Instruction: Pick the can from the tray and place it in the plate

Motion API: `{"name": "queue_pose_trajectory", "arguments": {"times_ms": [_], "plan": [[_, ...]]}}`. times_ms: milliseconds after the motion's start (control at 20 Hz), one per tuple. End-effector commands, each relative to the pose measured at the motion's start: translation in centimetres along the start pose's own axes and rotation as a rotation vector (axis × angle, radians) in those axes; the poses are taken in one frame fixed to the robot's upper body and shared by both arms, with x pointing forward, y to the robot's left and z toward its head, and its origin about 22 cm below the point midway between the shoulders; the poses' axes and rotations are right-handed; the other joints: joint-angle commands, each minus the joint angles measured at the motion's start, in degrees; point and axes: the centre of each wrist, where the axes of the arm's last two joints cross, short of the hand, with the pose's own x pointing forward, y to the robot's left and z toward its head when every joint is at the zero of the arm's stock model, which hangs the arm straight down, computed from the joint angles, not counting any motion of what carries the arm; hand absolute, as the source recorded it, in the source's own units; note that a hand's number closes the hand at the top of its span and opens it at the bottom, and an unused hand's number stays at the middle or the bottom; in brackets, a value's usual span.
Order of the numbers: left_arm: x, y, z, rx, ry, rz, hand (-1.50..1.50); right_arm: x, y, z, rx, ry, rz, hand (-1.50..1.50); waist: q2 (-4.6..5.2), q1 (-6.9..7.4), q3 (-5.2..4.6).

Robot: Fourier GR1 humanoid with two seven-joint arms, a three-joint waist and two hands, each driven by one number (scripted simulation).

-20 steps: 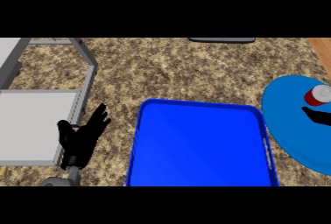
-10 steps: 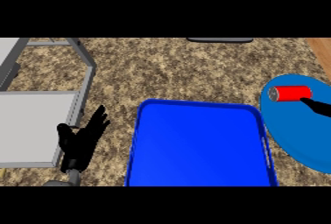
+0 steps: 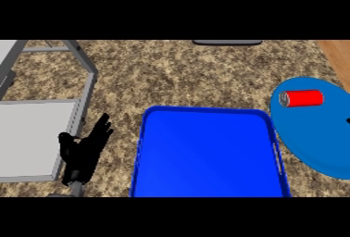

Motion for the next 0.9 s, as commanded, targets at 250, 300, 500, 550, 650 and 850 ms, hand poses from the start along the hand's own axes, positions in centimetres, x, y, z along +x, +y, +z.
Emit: {"name": "queue_pose_trajectory", "arguments": {"times_ms": [250,300,500,550,650,850], "plan": [[-0.5,0.9,0.6,0.016,0.035,0.009,0.0,-2.1,-7.5,4.4,0.212,-0.001,-0.061,-1.5,-0.08,-0.79,-0.3],[0.2,0.6,-0.5,0.019,0.042,0.007,0.0,-1.3,-8.1,3.8,0.232,0.0,-0.06,-1.5,-0.03,-0.81,-0.29],[-0.6,1.0,-0.8,0.015,0.041,0.006,0.0,-1.3,-12.0,5.7,0.228,-0.007,0.036,-1.5,0.01,-0.86,-0.31],[-1.4,0.7,-1.3,0.016,0.046,-0.027,0.0,-3.0,-11.9,7.9,0.246,-0.011,0.025,-1.5,0.05,-0.93,-0.29],[-0.9,1.1,-1.7,0.016,0.045,0.0,0.0,-3.3,-10.5,9.5,0.234,-0.007,0.033,-1.5,-0.03,-1.07,-0.35],[-0.4,2.3,-0.9,0.014,0.046,0.001,0.0,-3.5,-12.6,12.4,0.269,0.01,0.084,-1.5,-0.01,-1.01,-0.33]]}}
